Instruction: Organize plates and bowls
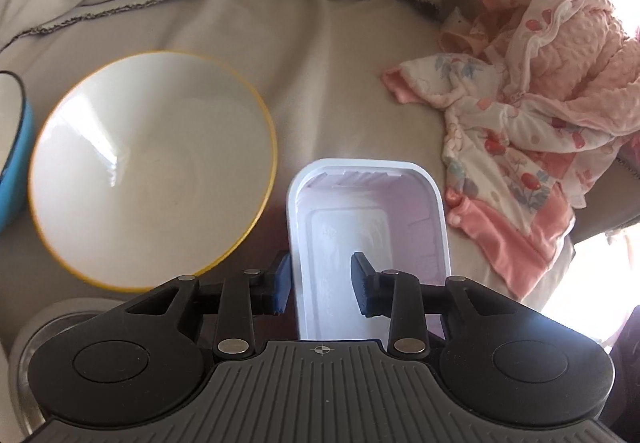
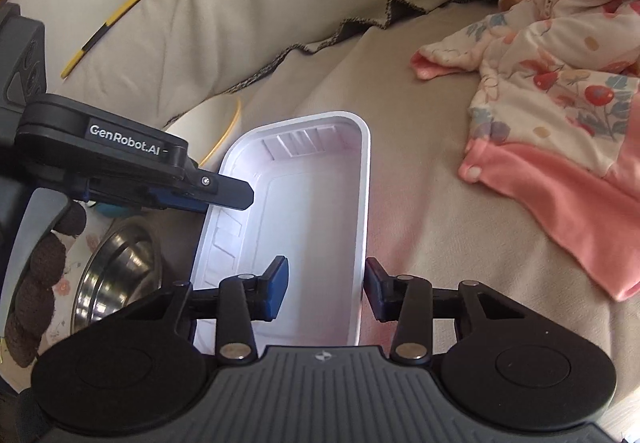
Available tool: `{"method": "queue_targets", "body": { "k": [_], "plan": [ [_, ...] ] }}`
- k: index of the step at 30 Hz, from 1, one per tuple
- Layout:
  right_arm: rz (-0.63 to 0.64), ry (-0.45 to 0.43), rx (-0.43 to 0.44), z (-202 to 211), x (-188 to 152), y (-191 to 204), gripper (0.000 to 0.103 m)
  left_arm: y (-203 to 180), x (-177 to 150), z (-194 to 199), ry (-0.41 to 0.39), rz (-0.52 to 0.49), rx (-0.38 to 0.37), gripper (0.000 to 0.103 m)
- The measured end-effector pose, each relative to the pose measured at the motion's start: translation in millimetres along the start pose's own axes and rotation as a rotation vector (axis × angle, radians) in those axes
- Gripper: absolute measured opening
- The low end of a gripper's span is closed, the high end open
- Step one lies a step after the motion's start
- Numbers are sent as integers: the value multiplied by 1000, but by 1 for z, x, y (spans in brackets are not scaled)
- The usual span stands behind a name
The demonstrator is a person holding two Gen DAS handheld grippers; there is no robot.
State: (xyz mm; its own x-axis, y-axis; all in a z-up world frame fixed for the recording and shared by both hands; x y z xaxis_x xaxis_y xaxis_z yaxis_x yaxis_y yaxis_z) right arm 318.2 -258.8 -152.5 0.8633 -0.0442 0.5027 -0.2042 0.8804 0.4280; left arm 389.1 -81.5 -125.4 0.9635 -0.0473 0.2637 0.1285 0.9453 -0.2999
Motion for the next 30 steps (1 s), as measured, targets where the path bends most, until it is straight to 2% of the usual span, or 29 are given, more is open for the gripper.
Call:
{"method": "queue_targets", "body": {
  "k": [4, 7, 9, 11, 15, 16, 18, 20, 23, 25, 26, 30],
  "plan": [
    [-59, 1, -39, -2, 14, -29, 42, -15, 12, -25, 57, 10, -44, 35],
    [-76, 3, -59, -2, 14, -38, 43, -17, 9, -30, 42, 17, -77, 34],
    [-70, -23, -98, 3, 8, -35, 45, -14, 1, -18, 1, 30, -153, 33],
    [-34, -71, -161, 13, 3, -27, 47, -11, -12, 7, -73, 15, -202, 32],
    [57, -174, -242, 39, -4, -3, 49, 8, -50, 74, -241, -1, -214, 32],
    [59, -185, -236, 44, -5, 2, 49, 18, -62, 89, -281, 12, -204, 32],
    [50, -181, -168, 52, -8, 15, 50, 40, -88, 112, -364, 50, -150, 32],
    [60, -147, -77, 51, -12, 32, 51, 66, -116, 132, -435, 106, -51, 32],
    [47, -66, 65, 37, -20, 61, 55, 106, -149, 139, -454, 204, 80, 32],
    [48, -7, 128, 21, -26, 83, 56, 134, -166, 133, -422, 306, 80, 32],
    [56, 12, 130, 12, -29, 93, 56, 145, -173, 130, -414, 346, 64, 32],
    [125, 32, 51, -8, -36, 127, 56, 162, -187, 122, -422, 391, 11, 32]
  ]
}}
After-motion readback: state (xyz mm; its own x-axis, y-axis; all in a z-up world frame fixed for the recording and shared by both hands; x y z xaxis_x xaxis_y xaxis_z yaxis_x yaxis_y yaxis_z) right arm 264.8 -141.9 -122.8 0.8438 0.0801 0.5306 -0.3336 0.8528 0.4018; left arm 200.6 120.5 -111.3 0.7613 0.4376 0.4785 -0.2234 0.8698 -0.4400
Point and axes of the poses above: each gripper's, at about its wrist camera, not at the fingertips, and z roughly against the way its jaws point, y to its left, x to its top, the point moved 1 cm from there along -z, roughly the way its jaws point, and after that the axes turned 8 degrees about y, right-handed, at the moved point
